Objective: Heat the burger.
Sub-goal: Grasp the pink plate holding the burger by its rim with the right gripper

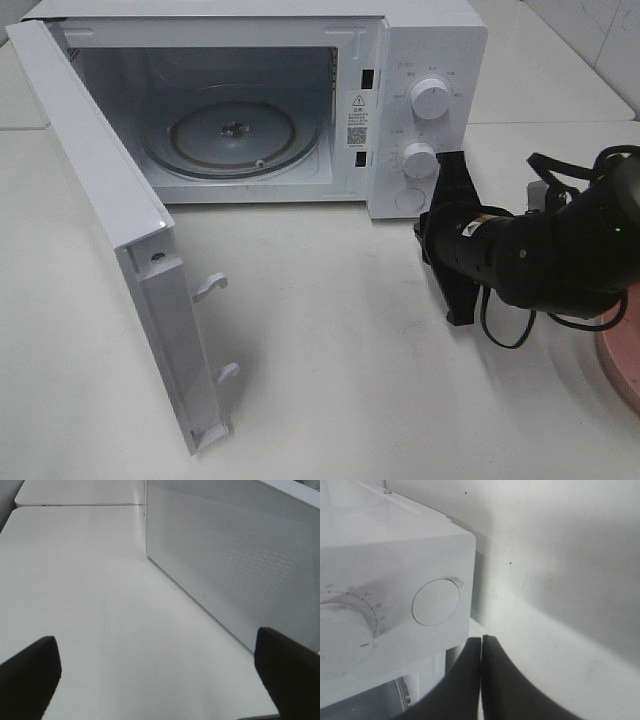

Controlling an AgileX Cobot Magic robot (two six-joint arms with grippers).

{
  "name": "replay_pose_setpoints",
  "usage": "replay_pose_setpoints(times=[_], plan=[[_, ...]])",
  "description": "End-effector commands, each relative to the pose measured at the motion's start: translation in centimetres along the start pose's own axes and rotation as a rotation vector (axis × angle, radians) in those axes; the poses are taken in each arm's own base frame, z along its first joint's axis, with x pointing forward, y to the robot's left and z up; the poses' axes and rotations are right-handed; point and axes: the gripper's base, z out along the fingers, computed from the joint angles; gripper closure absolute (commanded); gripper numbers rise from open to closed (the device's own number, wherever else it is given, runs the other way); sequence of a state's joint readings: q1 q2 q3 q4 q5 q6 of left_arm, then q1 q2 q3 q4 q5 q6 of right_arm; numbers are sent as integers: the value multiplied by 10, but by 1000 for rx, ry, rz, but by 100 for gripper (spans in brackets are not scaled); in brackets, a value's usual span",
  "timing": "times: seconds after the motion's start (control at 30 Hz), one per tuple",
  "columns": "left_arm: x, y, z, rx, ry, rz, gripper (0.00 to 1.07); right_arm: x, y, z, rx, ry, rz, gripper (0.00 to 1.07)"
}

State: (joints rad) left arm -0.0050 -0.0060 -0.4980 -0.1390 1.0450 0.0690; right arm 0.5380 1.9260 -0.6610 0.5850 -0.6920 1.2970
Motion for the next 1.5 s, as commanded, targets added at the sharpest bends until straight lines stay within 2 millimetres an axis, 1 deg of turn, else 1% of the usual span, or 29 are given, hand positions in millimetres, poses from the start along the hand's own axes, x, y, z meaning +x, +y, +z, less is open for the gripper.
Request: replay_pose_setpoints(times=[0.03,0.07,0.13,0.17,0.23,0.27,0.33,0.37,0.4,0.43,0.53,0.6,0.63,0.67,0.73,0.77,0.83,0.87,0.9,0.93,0.97,1.0,1.03,1.07,1.2,1.27,1.33,1.37,1.5], plan=[[1,0,-2,-2,-25,-2,3,-1,3,-16,35,34,-78,104],[1,0,-2,-2,-25,-2,3,-1,3,-16,35,34,-78,104],[1,0,-2,-2,-25,-2,3,0,5,-30,100,88,-193,104],[1,0,-2,-2,-25,-2,3,0,5,-30,100,88,-193,104],[1,0,-2,-2,-25,-2,3,2,7,-38,147,146,-324,102],[1,0,-2,-2,-25,-2,3,2,7,-38,147,146,-324,102],[1,0,-2,-2,-25,-2,3,3,9,-46,179,203,-461,102],[1,0,-2,-2,-25,-2,3,3,9,-46,179,203,-461,102],[1,0,-2,-2,-25,-2,3,3,10,-49,191,227,-510,101],[1,0,-2,-2,-25,-2,3,5,10,-55,213,275,-603,101],[1,0,-2,-2,-25,-2,3,5,11,-58,216,295,-643,101],[1,0,-2,-2,-25,-2,3,8,12,-68,236,395,-829,100],[1,0,-2,-2,-25,-2,3,8,12,-68,236,395,-829,100],[1,0,-2,-2,-25,-2,3,9,11,-72,241,434,-897,100],[1,0,-2,-2,-25,-2,3,9,11,-74,245,455,-923,99],[1,0,-2,-2,-25,-2,3,10,10,-77,256,502,-989,99],[1,0,-2,-2,-25,-2,3,11,9,-79,261,525,-1020,99],[1,0,-2,-2,-25,-2,3,12,10,-82,260,573,-1103,98],[1,0,-2,-2,-25,-2,3,12,10,-82,260,573,-1103,98],[1,0,-2,-2,-25,-2,3,13,11,-83,261,603,-1153,98],[1,0,-2,-2,-25,-2,3,14,13,-86,265,659,-1261,98],[1,0,-2,-2,-25,-2,3,14,13,-86,265,659,-1261,98],[1,0,-2,-2,-25,-2,3,14,16,-90,269,705,-1374,98],[1,0,-2,-2,-25,-2,3,14,16,-90,269,705,-1374,98],[1,0,-2,-2,-25,-2,3,12,27,-101,315,785,-1502,96],[1,0,-2,-2,-25,-2,3,11,29,-103,328,801,-1523,96],[1,0,-2,-2,-25,-2,3,8,35,-109,357,835,-1603,95],[1,0,-2,-2,-25,-2,3,8,35,-109,357,835,-1603,95],[1,0,-2,-2,-25,-2,3,2,40,-122,402,876,-1667,93]])
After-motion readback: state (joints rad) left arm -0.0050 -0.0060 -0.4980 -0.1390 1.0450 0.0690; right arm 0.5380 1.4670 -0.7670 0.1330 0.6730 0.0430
